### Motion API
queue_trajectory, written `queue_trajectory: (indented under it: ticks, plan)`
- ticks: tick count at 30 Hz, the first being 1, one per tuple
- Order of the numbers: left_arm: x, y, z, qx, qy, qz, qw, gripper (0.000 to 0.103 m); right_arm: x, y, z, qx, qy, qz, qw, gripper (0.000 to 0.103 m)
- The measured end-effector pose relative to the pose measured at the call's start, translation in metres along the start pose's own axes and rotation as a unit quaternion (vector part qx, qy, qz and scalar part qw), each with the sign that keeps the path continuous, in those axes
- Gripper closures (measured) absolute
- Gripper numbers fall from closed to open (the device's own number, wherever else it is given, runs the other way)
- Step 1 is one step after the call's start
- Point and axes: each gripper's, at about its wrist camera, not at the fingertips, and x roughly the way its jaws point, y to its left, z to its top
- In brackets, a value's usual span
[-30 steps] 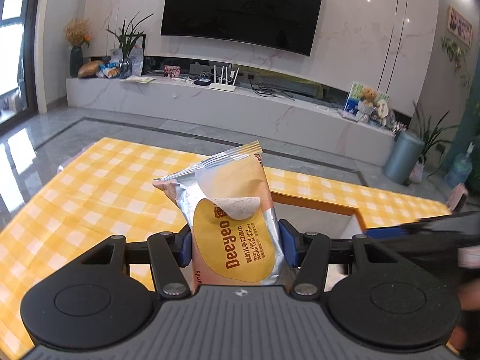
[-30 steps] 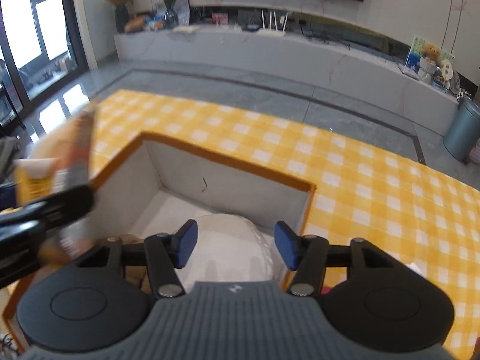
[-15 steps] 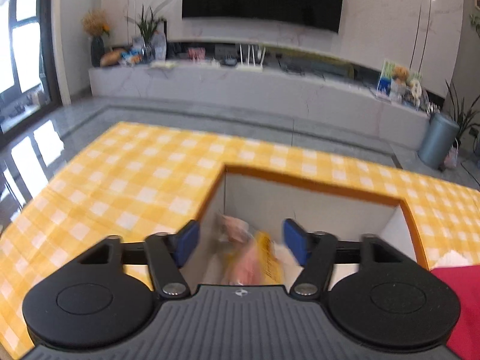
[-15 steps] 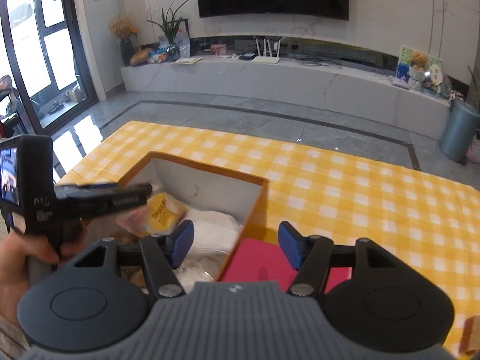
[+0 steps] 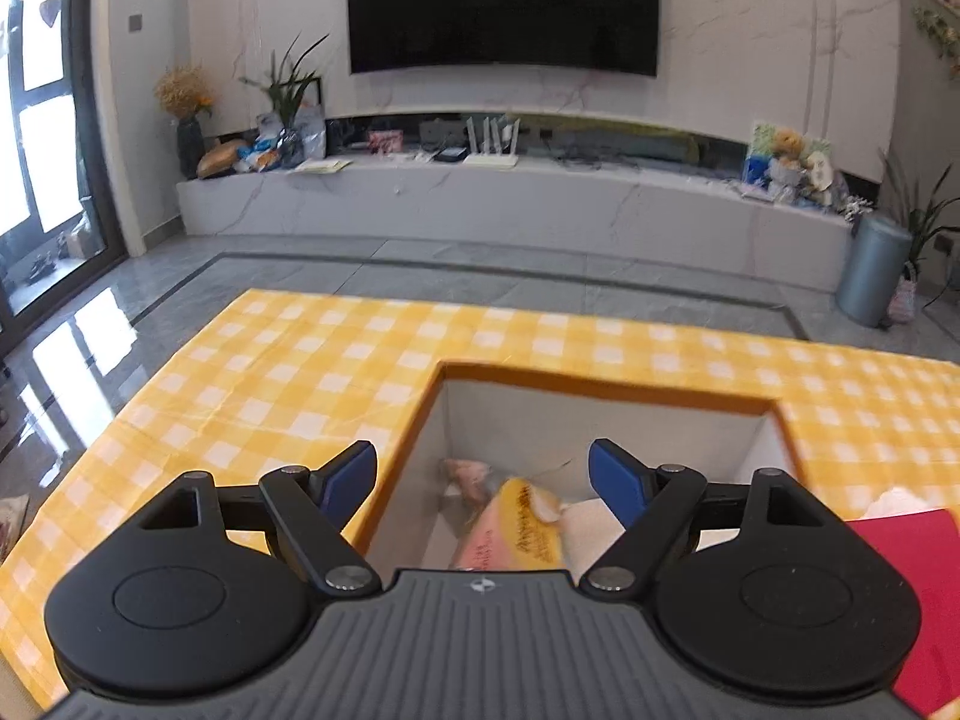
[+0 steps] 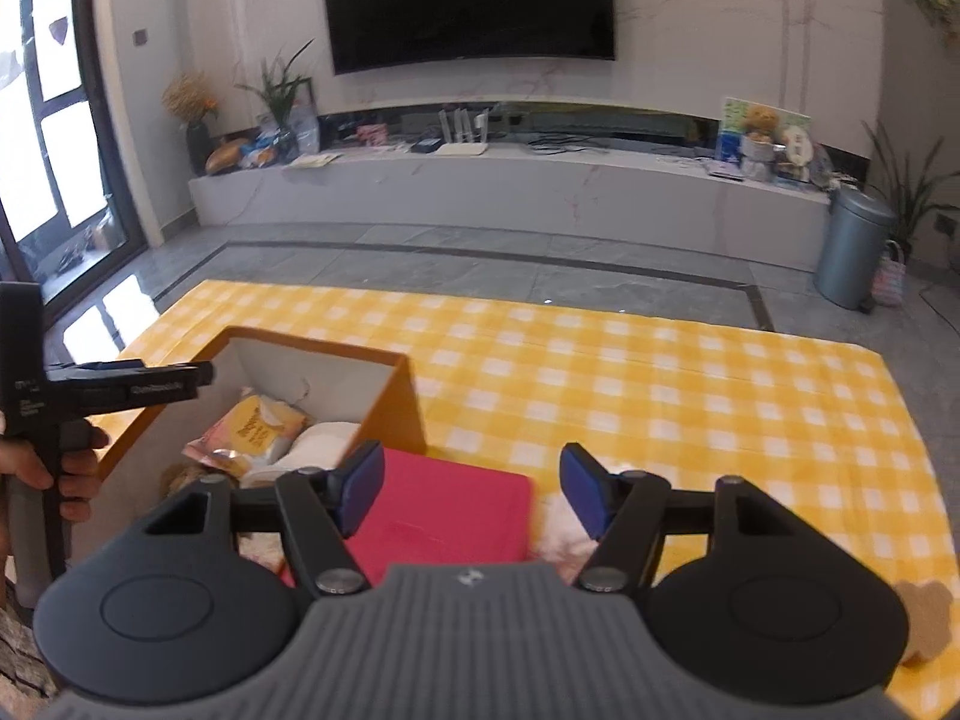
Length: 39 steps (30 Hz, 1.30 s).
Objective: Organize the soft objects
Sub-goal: 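Move both tools back over the remaining sponges and white tissue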
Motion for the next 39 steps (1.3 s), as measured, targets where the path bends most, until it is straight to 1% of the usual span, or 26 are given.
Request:
queue_trajectory:
  ticks: [3, 6, 8, 9, 10, 11, 12, 16, 18, 19, 20, 22, 24, 26, 28, 30, 35, 37, 39]
  plan:
    - [-0.013, -0.010, 0.002, 0.008, -0.013, -0.010, 0.9998, 0.009, -0.015, -0.019, -0.004, 0.014, -0.010, -0.017, 1.000, 0.037]
    - [-0.024, -0.022, 0.005, 0.032, -0.022, -0.029, 0.9988, 0.009, -0.032, -0.039, -0.005, 0.029, -0.020, -0.032, 0.999, 0.037]
    - [-0.033, -0.031, 0.006, 0.038, -0.030, -0.033, 0.9983, 0.009, -0.042, -0.052, -0.003, 0.035, -0.028, -0.043, 0.998, 0.037]
    - [-0.037, -0.036, 0.006, 0.041, -0.034, -0.037, 0.9979, 0.009, -0.048, -0.057, -0.002, 0.035, -0.034, -0.049, 0.998, 0.035]
    - [-0.041, -0.041, 0.006, 0.045, -0.038, -0.043, 0.9973, 0.009, -0.054, -0.062, -0.001, 0.032, -0.039, -0.056, 0.997, 0.029]
    - [-0.045, -0.047, 0.006, 0.051, -0.041, -0.050, 0.9966, 0.009, -0.059, -0.066, 0.000, 0.026, -0.041, -0.064, 0.997, 0.026]
    - [-0.050, -0.053, 0.005, 0.060, -0.044, -0.059, 0.9955, 0.009, -0.064, -0.070, -0.001, 0.018, -0.042, -0.071, 0.996, 0.023]
    - [-0.072, -0.085, -0.003, 0.111, -0.059, -0.114, 0.9855, 0.009, -0.074, -0.085, -0.008, -0.001, -0.050, -0.102, 0.994, 0.023]
    - [-0.084, -0.104, -0.007, 0.130, -0.063, -0.134, 0.9804, 0.009, -0.076, -0.097, -0.011, 0.010, -0.050, -0.114, 0.992, 0.022]
    - [-0.089, -0.115, -0.009, 0.139, -0.065, -0.142, 0.9779, 0.009, -0.074, -0.103, -0.011, 0.020, -0.049, -0.125, 0.991, 0.018]
    - [-0.093, -0.127, -0.010, 0.143, -0.065, -0.149, 0.9762, 0.009, -0.074, -0.107, -0.011, 0.031, -0.052, -0.143, 0.988, 0.016]
    - [-0.098, -0.149, -0.010, 0.143, -0.059, -0.159, 0.9751, 0.009, -0.074, -0.112, -0.011, 0.047, -0.068, -0.171, 0.982, 0.010]
    - [-0.099, -0.172, -0.011, 0.145, -0.049, -0.170, 0.9735, 0.009, -0.073, -0.117, -0.013, 0.060, -0.082, -0.168, 0.981, 0.009]
    - [-0.099, -0.192, -0.013, 0.154, -0.037, -0.182, 0.9706, 0.009, -0.071, -0.124, -0.016, 0.077, -0.084, -0.153, 0.982, 0.009]
    - [-0.100, -0.212, -0.017, 0.166, -0.032, -0.185, 0.9680, 0.009, -0.068, -0.130, -0.019, 0.082, -0.085, -0.141, 0.983, 0.009]
    - [-0.101, -0.231, -0.023, 0.177, -0.032, -0.183, 0.9665, 0.009, -0.065, -0.137, -0.023, 0.075, -0.089, -0.143, 0.983, 0.008]
    - [-0.094, -0.270, -0.039, 0.201, -0.032, -0.191, 0.9602, 0.009, -0.060, -0.171, -0.039, 0.102, -0.072, -0.190, 0.974, 0.007]
    - [-0.089, -0.284, -0.047, 0.207, -0.035, -0.188, 0.9595, 0.009, -0.059, -0.190, -0.050, 0.124, -0.061, -0.216, 0.967, 0.005]
    - [-0.085, -0.297, -0.055, 0.209, -0.027, -0.192, 0.9585, 0.009, -0.060, -0.213, -0.062, 0.150, -0.047, -0.237, 0.959, 0.005]
